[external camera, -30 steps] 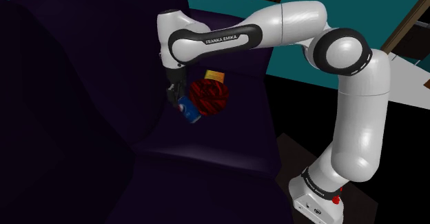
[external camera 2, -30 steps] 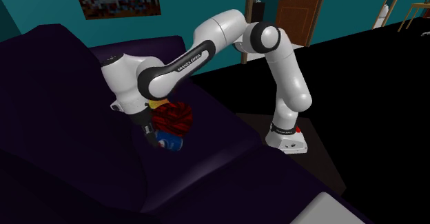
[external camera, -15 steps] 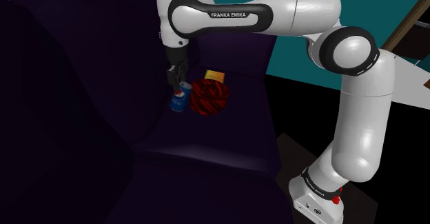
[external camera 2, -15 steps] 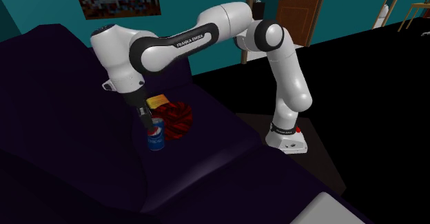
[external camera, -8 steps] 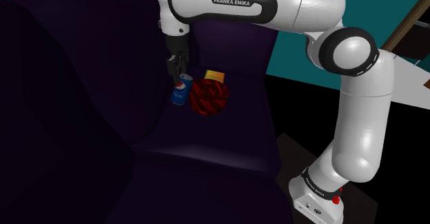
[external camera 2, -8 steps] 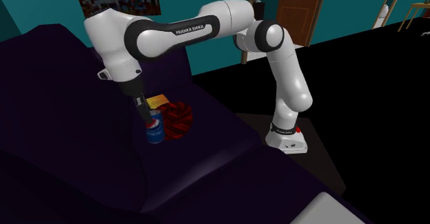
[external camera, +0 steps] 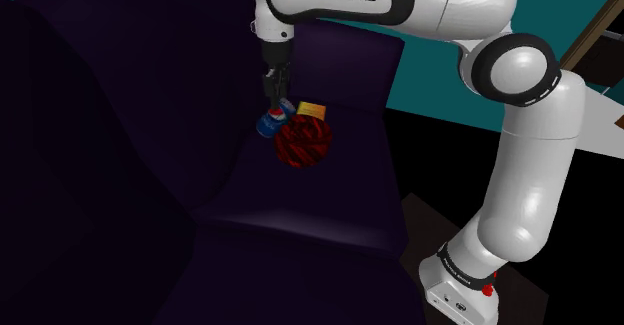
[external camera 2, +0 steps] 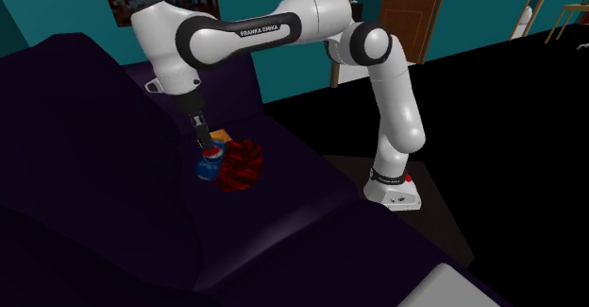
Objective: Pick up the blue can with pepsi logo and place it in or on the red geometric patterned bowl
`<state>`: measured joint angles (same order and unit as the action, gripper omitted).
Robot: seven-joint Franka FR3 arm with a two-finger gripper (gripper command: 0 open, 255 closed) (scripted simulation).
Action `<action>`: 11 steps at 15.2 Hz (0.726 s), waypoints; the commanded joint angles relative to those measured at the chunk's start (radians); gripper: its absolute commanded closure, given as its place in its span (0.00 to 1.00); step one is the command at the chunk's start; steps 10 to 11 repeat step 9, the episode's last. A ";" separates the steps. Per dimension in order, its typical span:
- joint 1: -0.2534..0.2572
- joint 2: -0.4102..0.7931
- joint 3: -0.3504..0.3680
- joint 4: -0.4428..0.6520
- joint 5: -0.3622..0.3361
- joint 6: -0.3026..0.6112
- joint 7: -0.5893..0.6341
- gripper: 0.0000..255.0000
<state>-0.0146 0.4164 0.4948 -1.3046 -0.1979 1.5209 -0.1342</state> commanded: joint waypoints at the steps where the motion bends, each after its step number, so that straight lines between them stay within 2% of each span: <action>1: -0.043 -0.027 -0.011 -0.040 0.008 0.017 -0.047 1.00; 4: -0.088 -0.048 -0.026 -0.066 0.014 0.028 -0.104 1.00; 9: -0.096 -0.051 -0.028 -0.139 0.014 0.097 -0.100 1.00; 11: -0.096 -0.051 -0.028 -0.139 0.014 0.097 -0.100 1.00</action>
